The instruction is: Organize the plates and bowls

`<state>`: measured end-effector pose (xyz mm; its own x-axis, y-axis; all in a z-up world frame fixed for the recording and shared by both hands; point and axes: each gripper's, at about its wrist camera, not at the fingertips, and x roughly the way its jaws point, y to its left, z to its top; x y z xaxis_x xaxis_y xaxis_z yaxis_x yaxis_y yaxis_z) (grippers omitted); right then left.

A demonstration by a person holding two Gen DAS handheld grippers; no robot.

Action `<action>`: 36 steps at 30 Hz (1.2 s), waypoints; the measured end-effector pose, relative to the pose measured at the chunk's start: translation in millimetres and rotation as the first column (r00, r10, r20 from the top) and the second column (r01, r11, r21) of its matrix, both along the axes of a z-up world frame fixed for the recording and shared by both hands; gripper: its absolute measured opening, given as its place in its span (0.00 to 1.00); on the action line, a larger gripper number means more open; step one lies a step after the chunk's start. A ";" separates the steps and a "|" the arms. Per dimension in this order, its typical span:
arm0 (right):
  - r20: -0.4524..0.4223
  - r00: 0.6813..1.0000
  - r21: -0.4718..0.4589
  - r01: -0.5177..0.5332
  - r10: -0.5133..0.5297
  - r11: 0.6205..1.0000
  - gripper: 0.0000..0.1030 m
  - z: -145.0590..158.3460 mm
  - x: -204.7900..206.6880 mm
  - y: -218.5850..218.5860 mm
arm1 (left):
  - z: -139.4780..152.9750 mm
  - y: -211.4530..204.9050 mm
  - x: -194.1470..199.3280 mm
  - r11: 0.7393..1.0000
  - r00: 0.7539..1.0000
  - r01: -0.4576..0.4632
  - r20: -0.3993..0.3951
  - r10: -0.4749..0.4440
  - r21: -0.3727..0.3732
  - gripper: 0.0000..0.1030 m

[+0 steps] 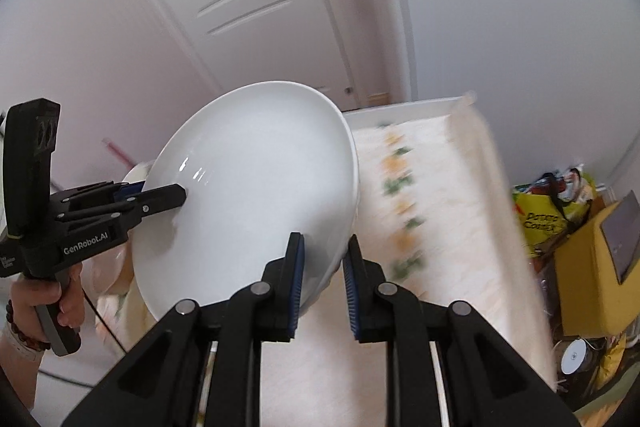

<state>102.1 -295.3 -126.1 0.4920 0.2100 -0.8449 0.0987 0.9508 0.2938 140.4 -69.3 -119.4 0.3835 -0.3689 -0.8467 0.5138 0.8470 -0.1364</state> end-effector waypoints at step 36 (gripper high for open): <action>-0.125 0.931 -0.105 -0.357 0.344 0.928 0.17 -87.3 -10.3 148.3 | -111.6 110.1 -71.3 0.934 0.929 -0.335 -0.120 0.349 0.127 0.21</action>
<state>91.8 -147.0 -213.4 0.3157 0.2440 -0.9170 -0.2242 0.9582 0.1778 69.1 40.8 -231.0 0.3473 -0.1447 -0.9265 0.1726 0.9810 -0.0885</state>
